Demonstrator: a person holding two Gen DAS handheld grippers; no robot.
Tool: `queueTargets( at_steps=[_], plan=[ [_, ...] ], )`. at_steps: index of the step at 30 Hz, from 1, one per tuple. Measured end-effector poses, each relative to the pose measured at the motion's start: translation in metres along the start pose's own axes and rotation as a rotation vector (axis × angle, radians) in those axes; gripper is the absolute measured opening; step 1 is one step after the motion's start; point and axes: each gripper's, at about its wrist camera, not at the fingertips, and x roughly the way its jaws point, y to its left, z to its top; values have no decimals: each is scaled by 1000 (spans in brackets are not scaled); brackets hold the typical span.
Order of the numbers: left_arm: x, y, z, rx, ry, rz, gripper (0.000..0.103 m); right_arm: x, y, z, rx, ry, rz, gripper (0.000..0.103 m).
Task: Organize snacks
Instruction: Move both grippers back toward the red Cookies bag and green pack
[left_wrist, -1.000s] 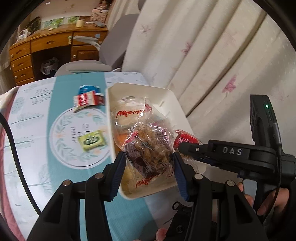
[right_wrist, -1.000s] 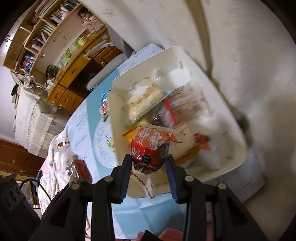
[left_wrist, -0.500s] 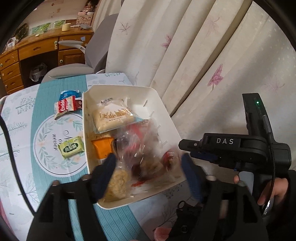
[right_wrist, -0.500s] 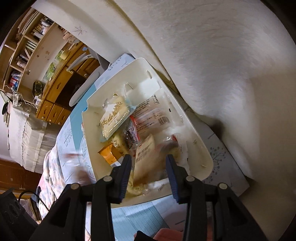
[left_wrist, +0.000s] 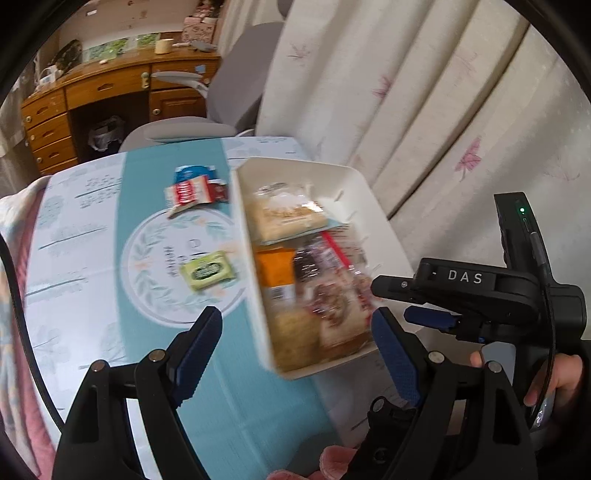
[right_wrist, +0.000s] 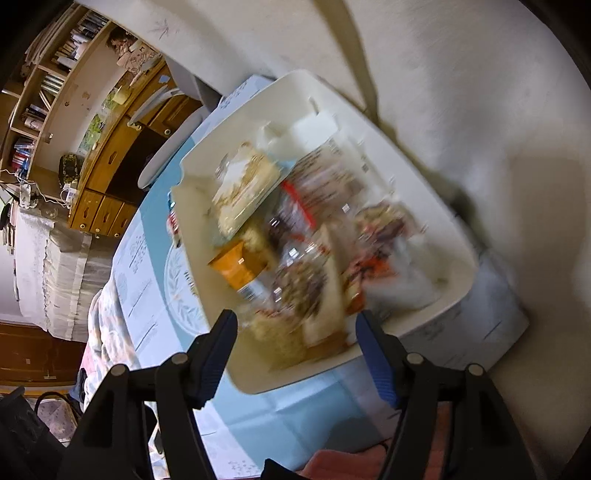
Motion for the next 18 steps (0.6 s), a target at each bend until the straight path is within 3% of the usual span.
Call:
queueTargets(
  at_steps=[8,18],
  plan=[
    [-40,63,-13,-10,17,62,82,11,45,-41,31,4,37,67],
    [-73,135,-36,13,63,81,82,34,89,-97,101,-17,53,67]
  ],
)
